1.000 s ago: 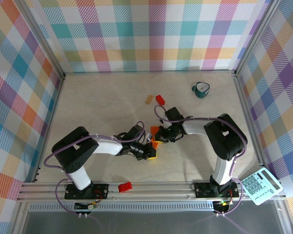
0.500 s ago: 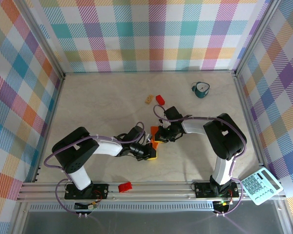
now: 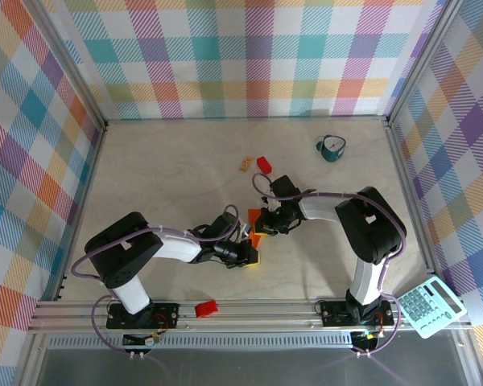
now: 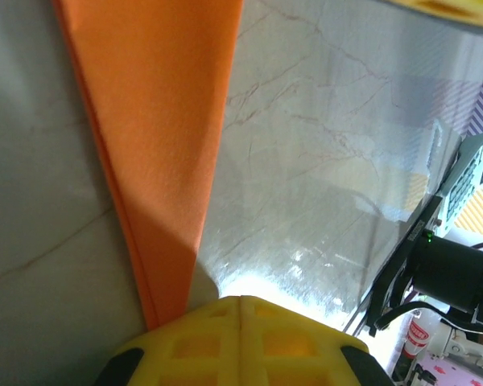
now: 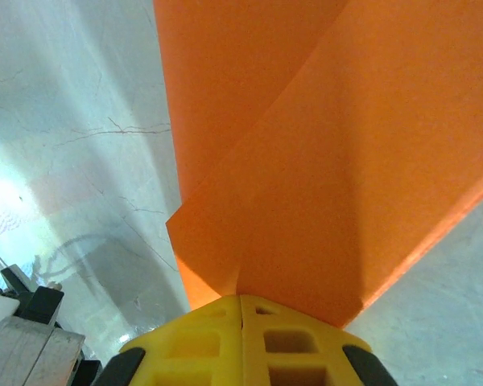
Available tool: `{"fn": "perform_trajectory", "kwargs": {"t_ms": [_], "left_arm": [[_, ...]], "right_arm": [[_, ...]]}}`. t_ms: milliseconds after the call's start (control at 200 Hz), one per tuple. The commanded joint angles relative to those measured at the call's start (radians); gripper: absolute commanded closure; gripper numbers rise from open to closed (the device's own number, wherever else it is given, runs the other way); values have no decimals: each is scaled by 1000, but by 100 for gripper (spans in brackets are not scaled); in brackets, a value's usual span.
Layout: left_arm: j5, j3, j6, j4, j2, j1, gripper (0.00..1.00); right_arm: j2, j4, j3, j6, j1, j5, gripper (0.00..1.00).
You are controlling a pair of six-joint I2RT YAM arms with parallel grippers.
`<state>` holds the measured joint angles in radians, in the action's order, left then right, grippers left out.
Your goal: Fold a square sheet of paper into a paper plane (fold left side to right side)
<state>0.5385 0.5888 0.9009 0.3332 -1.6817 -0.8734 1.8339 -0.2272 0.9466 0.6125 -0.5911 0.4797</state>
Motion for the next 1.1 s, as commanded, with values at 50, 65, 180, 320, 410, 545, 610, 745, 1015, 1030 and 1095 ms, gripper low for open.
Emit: {"fn": "perform_trajectory", "kwargs": {"t_ms": [50,65,180,320,410,545,610,745,1015,1030,1095], "left_arm": [[38,-28,37,-35,79,-23,100],[38,-24,32,-41,91,-22,100],[26,27,-16,-145,171,-6,100],[24,78,-82,-240,180,47,100],[55,103,-98,-233,136,76,100],[75,151,-119,-214,64,81,100],[83,164,-119,-195,31,81,100],[90,182,-116,-162,-25,81,100],[70,199,-124,-141,-81,89,100],[68,199,-125,-140,-82,89,100],[61,201,-127,-135,-91,95,100]], "right_arm": [[51,-131,-31,-23,-9,-121,99],[51,-130,-31,-22,-9,-122,99],[51,-130,-30,-22,-9,-121,99],[50,-130,-27,-19,-9,-121,99],[52,-123,-27,-15,-9,-115,99],[55,-119,-26,-10,-9,-113,99],[56,-121,-23,-10,-10,-112,99],[59,-122,-21,-10,-12,-112,99],[71,-123,-13,-9,-19,-112,99],[71,-122,-14,-9,-19,-112,99],[74,-123,-12,-8,-19,-112,99]]}}
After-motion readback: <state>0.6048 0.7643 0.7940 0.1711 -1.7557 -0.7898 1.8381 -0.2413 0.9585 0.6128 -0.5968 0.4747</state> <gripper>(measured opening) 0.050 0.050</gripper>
